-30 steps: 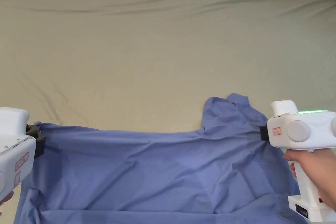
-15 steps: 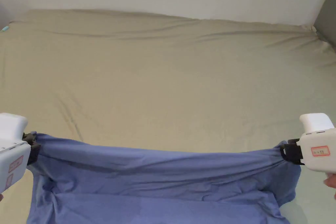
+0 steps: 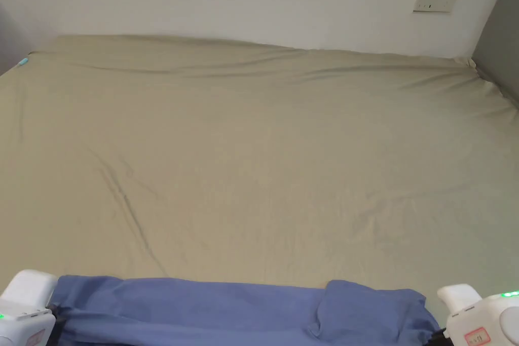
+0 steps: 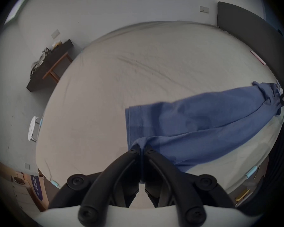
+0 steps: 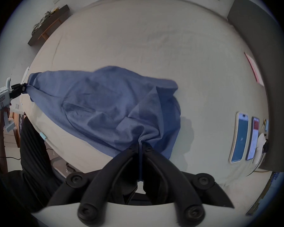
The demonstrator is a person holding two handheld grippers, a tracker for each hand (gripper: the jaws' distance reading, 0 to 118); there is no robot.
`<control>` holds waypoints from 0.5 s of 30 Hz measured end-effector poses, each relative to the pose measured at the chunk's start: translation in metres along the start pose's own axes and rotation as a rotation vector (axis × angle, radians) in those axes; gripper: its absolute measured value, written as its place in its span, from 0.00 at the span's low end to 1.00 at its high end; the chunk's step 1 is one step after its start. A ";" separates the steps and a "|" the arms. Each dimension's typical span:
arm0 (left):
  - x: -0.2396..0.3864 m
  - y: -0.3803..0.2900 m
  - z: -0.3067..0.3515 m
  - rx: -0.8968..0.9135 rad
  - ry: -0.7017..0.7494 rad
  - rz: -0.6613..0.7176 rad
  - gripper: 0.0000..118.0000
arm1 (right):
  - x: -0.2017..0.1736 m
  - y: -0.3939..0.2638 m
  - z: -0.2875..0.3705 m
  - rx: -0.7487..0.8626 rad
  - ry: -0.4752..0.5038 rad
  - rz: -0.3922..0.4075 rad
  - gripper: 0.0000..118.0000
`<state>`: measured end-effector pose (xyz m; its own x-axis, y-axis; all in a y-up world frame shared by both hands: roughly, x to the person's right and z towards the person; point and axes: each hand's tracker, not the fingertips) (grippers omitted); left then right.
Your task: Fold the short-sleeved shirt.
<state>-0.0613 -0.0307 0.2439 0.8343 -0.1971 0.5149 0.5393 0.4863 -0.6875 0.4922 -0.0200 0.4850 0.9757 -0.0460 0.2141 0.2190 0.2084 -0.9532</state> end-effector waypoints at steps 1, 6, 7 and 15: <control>0.001 -0.003 -0.002 -0.016 -0.005 -0.004 0.01 | 0.001 -0.002 -0.004 -0.013 -0.004 -0.007 0.05; 0.004 -0.007 -0.018 -0.074 -0.015 -0.046 0.01 | -0.003 -0.005 -0.019 -0.041 -0.010 -0.033 0.05; 0.005 -0.008 -0.022 -0.091 -0.019 -0.056 0.01 | -0.006 -0.005 -0.021 -0.053 -0.020 -0.028 0.05; 0.009 -0.015 -0.052 -0.167 -0.044 -0.079 0.01 | -0.009 -0.002 -0.060 -0.120 -0.056 -0.014 0.07</control>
<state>-0.0557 -0.0844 0.2327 0.7849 -0.1900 0.5898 0.6173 0.3219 -0.7178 0.4835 -0.0789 0.4724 0.9717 0.0068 0.2361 0.2346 0.0894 -0.9680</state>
